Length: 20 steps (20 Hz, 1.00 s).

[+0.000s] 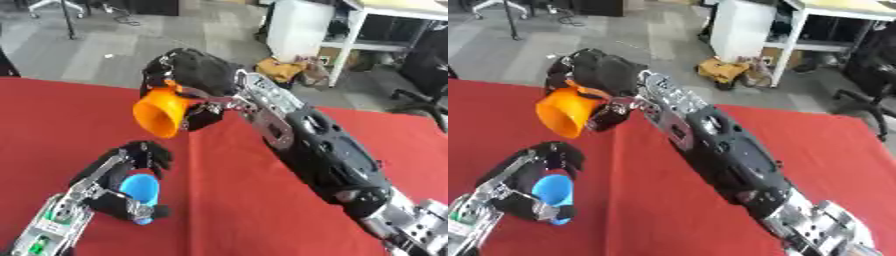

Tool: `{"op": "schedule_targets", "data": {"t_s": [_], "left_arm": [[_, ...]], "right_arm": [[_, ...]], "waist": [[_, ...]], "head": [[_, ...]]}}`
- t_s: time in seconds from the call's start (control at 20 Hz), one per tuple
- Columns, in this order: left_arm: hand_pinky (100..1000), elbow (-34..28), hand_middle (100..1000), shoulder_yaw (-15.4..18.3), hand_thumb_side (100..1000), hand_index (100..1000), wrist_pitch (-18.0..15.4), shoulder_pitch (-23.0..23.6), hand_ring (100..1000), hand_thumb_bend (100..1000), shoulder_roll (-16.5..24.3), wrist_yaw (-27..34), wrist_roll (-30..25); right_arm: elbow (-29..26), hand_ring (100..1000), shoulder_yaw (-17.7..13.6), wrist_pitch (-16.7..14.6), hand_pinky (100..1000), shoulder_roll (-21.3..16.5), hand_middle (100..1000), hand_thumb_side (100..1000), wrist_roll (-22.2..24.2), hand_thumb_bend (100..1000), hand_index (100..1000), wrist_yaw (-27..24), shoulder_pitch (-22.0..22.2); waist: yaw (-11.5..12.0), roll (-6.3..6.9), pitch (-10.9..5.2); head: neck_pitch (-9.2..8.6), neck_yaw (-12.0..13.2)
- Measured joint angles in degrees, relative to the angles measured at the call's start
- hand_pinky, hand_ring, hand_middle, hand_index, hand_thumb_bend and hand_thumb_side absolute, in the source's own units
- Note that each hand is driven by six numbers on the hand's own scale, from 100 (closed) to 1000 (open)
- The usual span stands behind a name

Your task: Pour the contents of one cup into another cup.

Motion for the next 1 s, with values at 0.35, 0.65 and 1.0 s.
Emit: {"op": "schedule_targets", "data": {"t_s": [0.35, 0.65, 1.0], "left_arm": [[574, 0.16, 655, 0.27, 100, 760, -1.51, 0.00, 656, 719, 0.03, -2.50, 0.14], [574, 0.70, 655, 0.28, 100, 759, -2.37, 0.06, 656, 720, -0.01, -3.62, 0.33], [573, 0.90, 654, 0.29, 100, 759, -2.55, 0.07, 656, 721, -0.03, -3.70, 0.37]], "right_arm": [[9.91, 590, -9.63, 6.04, 631, 2.69, 448, 100, 1.60, 348, 699, -5.98, 7.24], [19.51, 675, -11.83, 9.93, 693, 5.49, 579, 100, 3.45, 630, 797, -11.92, 3.83], [29.67, 681, -11.99, 4.90, 703, 5.77, 671, 100, 2.80, 667, 865, -19.12, 1.88]], "waist": [[-0.46, 0.45, 0.01], [-0.02, 0.67, 0.01], [0.02, 0.66, 0.01]], "head": [[-0.21, 0.60], [-0.21, 0.38], [-0.20, 0.36]]}}
